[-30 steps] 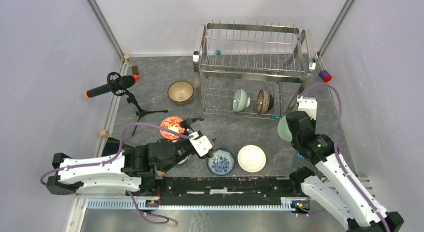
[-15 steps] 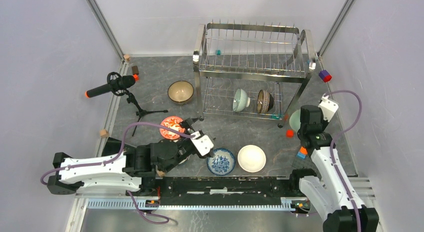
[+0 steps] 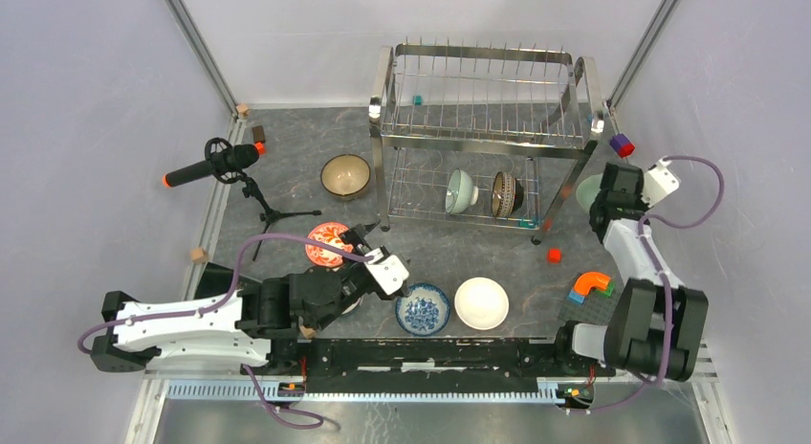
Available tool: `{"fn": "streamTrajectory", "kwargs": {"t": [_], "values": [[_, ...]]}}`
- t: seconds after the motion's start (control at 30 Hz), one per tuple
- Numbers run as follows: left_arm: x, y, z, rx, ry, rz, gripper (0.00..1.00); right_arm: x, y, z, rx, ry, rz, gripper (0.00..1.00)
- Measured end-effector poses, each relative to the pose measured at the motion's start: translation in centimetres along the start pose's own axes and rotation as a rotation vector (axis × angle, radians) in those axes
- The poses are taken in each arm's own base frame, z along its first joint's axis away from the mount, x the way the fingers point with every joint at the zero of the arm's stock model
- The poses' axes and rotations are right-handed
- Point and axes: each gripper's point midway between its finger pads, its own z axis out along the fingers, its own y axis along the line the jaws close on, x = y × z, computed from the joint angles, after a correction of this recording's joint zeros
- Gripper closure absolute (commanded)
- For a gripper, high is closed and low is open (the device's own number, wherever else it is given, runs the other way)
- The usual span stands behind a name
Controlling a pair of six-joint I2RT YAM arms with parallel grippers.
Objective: Unload the bowls from the dish rack
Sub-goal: Place the bowl at the center of the board.
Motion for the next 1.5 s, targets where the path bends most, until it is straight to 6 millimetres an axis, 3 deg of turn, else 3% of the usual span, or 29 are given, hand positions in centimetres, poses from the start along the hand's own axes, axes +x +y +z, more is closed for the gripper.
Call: {"fn": "streamTrajectory", "kwargs": {"t": [0.27, 0.43, 0.57, 0.8, 1.5], "values": [[0.7, -0.4, 0.4, -0.005, 0.034, 0.024, 0.00, 3.8, 0.5, 5.3, -0.090, 0.176, 0.160, 1.00], [1.0, -0.4, 0.4, -0.004, 0.047, 0.034, 0.00, 5.5, 1.6, 6.4, -0.142, 0.252, 0.183, 1.00], [1.1, -0.4, 0.4, -0.006, 0.049, 0.035, 0.00, 5.5, 2.9, 7.3, -0.188, 0.272, 0.197, 1.00], [1.2, -0.5, 0.5, -0.003, 0.055, 0.041, 0.00, 5.4, 3.4, 7.7, -0.218, 0.272, 0.211, 1.00], [2.0, -1.1, 0.6, 0.013, 0.088, 0.071, 0.00, 3.9, 3.6, 7.6, -0.219, 0.273, 0.126, 0.33]]}}
